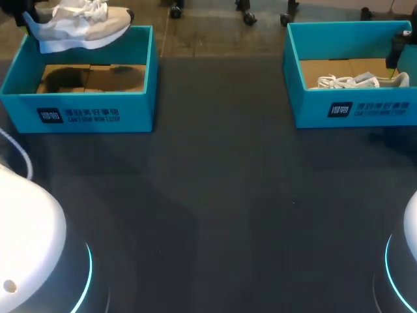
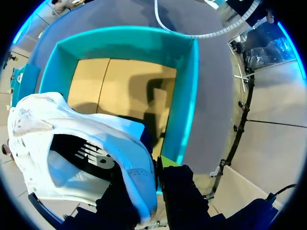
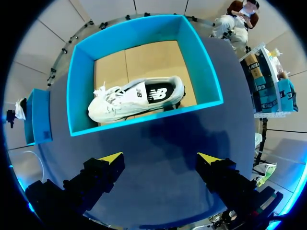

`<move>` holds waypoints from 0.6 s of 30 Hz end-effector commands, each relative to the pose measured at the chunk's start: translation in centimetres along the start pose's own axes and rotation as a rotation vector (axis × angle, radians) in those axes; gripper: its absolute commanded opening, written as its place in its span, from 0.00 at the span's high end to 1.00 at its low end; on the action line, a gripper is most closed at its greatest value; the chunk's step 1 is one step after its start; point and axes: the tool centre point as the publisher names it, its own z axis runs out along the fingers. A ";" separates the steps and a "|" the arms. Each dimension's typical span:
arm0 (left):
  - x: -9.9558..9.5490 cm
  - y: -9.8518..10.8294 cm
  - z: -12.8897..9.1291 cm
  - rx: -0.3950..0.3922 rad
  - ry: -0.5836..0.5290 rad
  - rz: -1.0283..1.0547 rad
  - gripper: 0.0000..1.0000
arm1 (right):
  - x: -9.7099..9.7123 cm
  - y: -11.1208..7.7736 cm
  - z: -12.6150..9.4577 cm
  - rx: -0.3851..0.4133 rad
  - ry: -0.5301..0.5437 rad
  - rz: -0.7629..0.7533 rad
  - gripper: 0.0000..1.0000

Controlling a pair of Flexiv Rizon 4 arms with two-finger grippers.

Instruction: Take the shoe out of the shoebox, open the shoe tongue, remove and reinsert the insole, then place the shoe into the shoebox

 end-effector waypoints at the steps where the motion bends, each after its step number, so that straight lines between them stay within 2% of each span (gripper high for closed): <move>1: 0.3 -4.1 -3.3 -0.085 -0.007 0.034 1.00 | 0.0 0.0 0.0 0.000 0.000 0.000 0.00; 7: 0.1 -7.4 -5.3 -0.127 -0.005 0.098 1.00 | 0.0 0.0 0.0 0.000 0.000 0.000 0.00; 12: -0.2 -9.3 -6.4 -0.162 0.006 0.110 1.00 | 0.0 0.0 0.0 0.000 0.000 0.000 0.00; 18: -0.6 -12.1 -7.3 -0.163 -0.003 0.137 1.00 | 0.0 0.0 0.0 0.000 0.000 0.000 0.00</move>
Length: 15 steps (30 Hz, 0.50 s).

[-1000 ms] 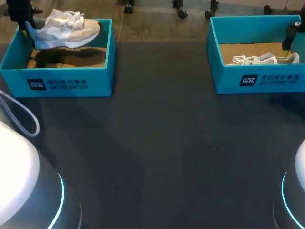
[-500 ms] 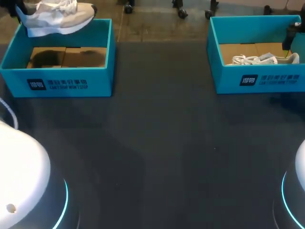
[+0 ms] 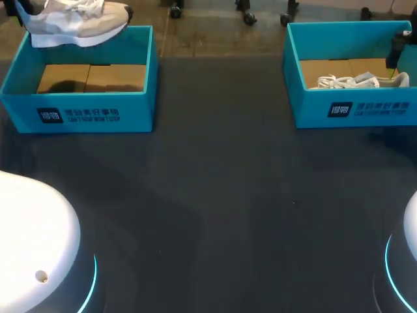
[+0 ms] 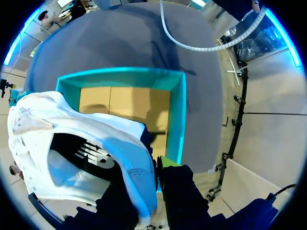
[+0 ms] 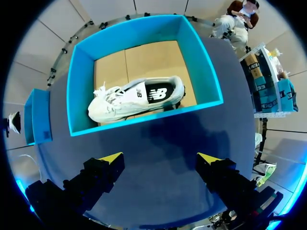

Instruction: Take the shoe out of the shoebox, open the shoe tongue, remove and reinsert the insole, then place the shoe into the shoebox

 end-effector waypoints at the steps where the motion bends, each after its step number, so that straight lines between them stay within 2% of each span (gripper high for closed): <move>1: -0.7 -6.4 -1.0 -0.175 0.005 0.021 1.00 | 0.0 0.0 0.0 0.000 0.000 0.000 0.00; 12: -3.4 -14.1 -2.0 -0.188 0.006 0.074 1.00 | 0.0 0.0 0.0 0.000 0.000 0.000 0.00; 15: -3.4 -14.1 -2.0 -0.188 0.006 0.074 1.00 | 0.0 0.0 0.0 0.000 0.000 0.000 0.00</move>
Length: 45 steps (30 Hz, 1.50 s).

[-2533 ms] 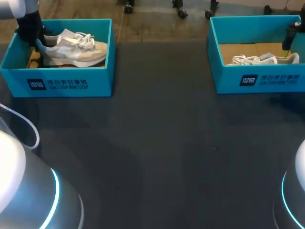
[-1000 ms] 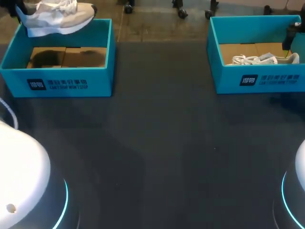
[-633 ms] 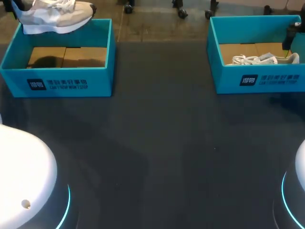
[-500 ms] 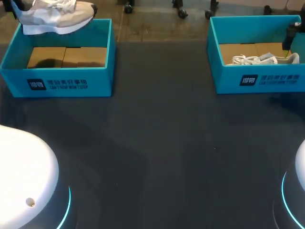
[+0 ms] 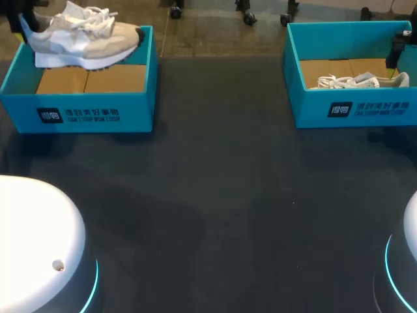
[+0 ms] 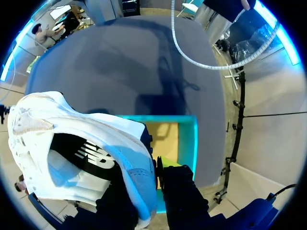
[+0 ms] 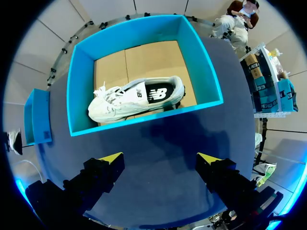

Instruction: Take the shoe out of the shoebox, open the shoe tongue, remove and reinsert the insole, then place the shoe into the shoebox

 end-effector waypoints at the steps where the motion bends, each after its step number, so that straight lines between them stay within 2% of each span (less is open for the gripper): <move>1: -0.1 -4.3 -0.4 -0.254 0.006 -0.001 1.00 | 0.0 0.0 0.0 0.000 0.000 0.000 0.00; 13: -0.1 -4.3 -0.4 -0.254 0.006 -0.001 1.00 | 0.0 0.0 0.0 0.000 0.000 0.000 0.00; 20: -3.4 -10.6 -0.1 -0.278 0.028 -0.035 1.00 | 0.0 0.0 0.0 0.000 0.000 0.000 0.00; 22: -4.4 -11.7 0.0 -0.272 0.024 -0.031 1.00 | 0.0 0.0 0.0 0.000 0.000 0.000 0.00; 23: -5.0 -12.3 0.1 -0.305 0.035 -0.048 1.00 | 0.0 0.0 0.0 0.000 0.000 0.000 0.00; 25: -6.0 -13.7 0.6 -0.289 0.033 -0.024 1.00 | 0.0 0.0 0.0 0.000 0.000 0.000 0.00; 27: -7.2 -15.1 1.2 -0.328 0.038 -0.031 1.00 | 0.0 0.0 0.0 0.000 0.000 0.000 0.00; 28: -7.7 -15.8 1.3 -0.292 0.025 -0.014 1.00 | 0.0 0.0 0.0 0.000 0.000 0.000 0.00; 30: -8.8 -17.1 1.8 -0.306 0.018 0.000 1.00 | 0.0 0.0 0.0 0.000 0.000 0.000 0.00; 31: -9.4 -17.6 2.1 -0.267 0.009 0.021 1.00 | 0.0 0.0 0.0 0.000 0.000 0.000 0.00; 33: -10.6 -18.6 3.0 -0.286 0.013 0.029 1.00 | 0.0 0.0 0.0 0.000 0.000 0.000 0.00; 37: -12.9 -20.6 4.4 -0.254 0.022 0.071 1.00 | 0.0 0.0 0.0 0.000 0.000 0.000 0.00; 45: -16.9 -25.0 6.5 -0.261 0.045 0.123 1.00 | 0.0 0.0 0.0 0.000 0.000 0.000 0.00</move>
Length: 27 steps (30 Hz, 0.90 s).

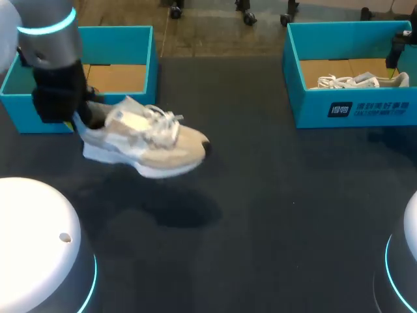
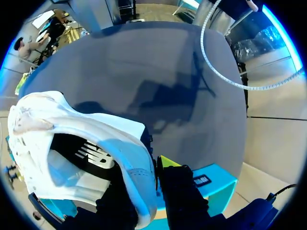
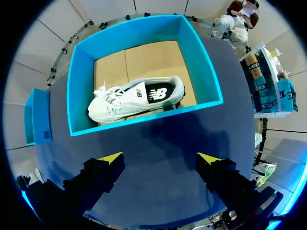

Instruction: Take the shoe out of the shoebox, open the shoe tongue, remove and reinsert the insole, then place the shoe into the shoebox

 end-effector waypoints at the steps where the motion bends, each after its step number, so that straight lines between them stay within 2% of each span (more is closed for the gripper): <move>1: -1.7 -1.7 0.3 -0.185 0.022 0.000 1.00 | 0.0 0.0 0.0 0.000 0.000 -0.001 0.00; 15: -1.7 -1.7 0.3 -0.185 0.022 0.000 1.00 | 0.0 0.0 0.0 0.000 0.000 -0.001 0.00; 17: -3.1 -2.9 1.2 -0.198 0.047 0.001 1.00 | 0.0 0.0 0.0 0.000 0.000 -0.001 0.00; 22: -6.9 -5.3 2.8 -0.139 0.057 0.027 1.00 | 0.0 0.0 0.0 0.000 0.000 -0.001 0.00; 27: -10.1 -7.0 3.8 -0.146 0.068 0.034 1.00 | 0.0 0.0 0.0 0.000 0.000 -0.001 0.00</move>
